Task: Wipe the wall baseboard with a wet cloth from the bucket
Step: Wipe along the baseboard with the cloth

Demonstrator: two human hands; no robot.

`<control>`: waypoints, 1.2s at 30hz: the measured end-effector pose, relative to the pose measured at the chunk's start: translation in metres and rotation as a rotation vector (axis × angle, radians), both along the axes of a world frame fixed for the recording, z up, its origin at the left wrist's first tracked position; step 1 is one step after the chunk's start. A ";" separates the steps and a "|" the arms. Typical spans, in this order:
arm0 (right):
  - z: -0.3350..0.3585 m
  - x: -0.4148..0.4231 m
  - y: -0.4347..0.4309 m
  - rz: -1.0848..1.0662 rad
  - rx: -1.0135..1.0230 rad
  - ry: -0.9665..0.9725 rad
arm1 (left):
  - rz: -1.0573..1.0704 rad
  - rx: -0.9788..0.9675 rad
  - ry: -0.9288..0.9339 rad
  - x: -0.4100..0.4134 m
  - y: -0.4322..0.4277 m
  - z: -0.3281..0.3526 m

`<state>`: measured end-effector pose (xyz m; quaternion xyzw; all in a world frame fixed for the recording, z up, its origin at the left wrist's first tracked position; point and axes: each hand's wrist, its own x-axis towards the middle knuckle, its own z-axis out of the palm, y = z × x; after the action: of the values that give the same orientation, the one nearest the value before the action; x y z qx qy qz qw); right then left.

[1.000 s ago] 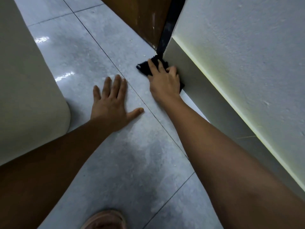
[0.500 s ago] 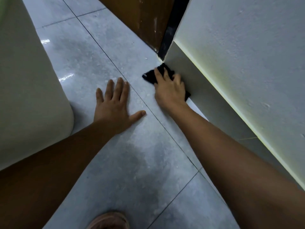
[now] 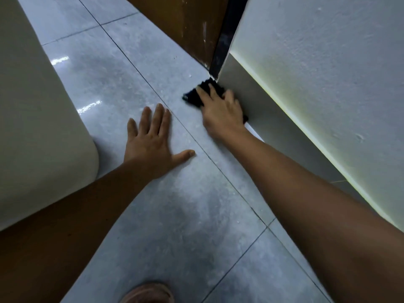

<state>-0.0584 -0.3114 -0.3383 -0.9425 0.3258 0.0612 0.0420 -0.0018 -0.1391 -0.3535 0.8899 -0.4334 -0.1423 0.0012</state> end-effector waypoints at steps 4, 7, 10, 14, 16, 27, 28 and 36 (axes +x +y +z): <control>0.005 0.055 0.007 -0.060 0.076 0.030 | -0.016 0.041 -0.015 0.000 -0.001 0.003; 0.001 0.041 0.027 0.117 0.078 -0.049 | -0.031 0.062 -0.051 0.000 0.001 0.005; -0.005 -0.015 0.037 0.178 0.063 -0.163 | -0.002 0.029 -0.042 0.000 0.003 0.003; -0.009 -0.058 0.015 -0.039 0.027 -0.181 | -0.014 0.041 -0.028 -0.001 0.004 0.003; -0.007 -0.038 0.006 -0.118 0.028 -0.122 | -0.017 0.051 -0.021 -0.002 0.004 0.005; -0.001 -0.120 0.039 0.151 -0.009 -0.131 | -0.088 0.101 -0.070 0.005 0.007 0.006; 0.001 -0.131 0.030 0.144 -0.042 -0.109 | -0.094 0.090 -0.062 0.005 0.007 0.006; 0.011 -0.152 0.023 0.266 -0.064 0.110 | -0.185 -0.068 0.014 -0.054 -0.004 0.003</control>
<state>-0.2108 -0.2882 -0.3273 -0.9735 0.2014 0.1076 -0.0144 -0.0555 -0.1434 -0.3505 0.8445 -0.5182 -0.1332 0.0213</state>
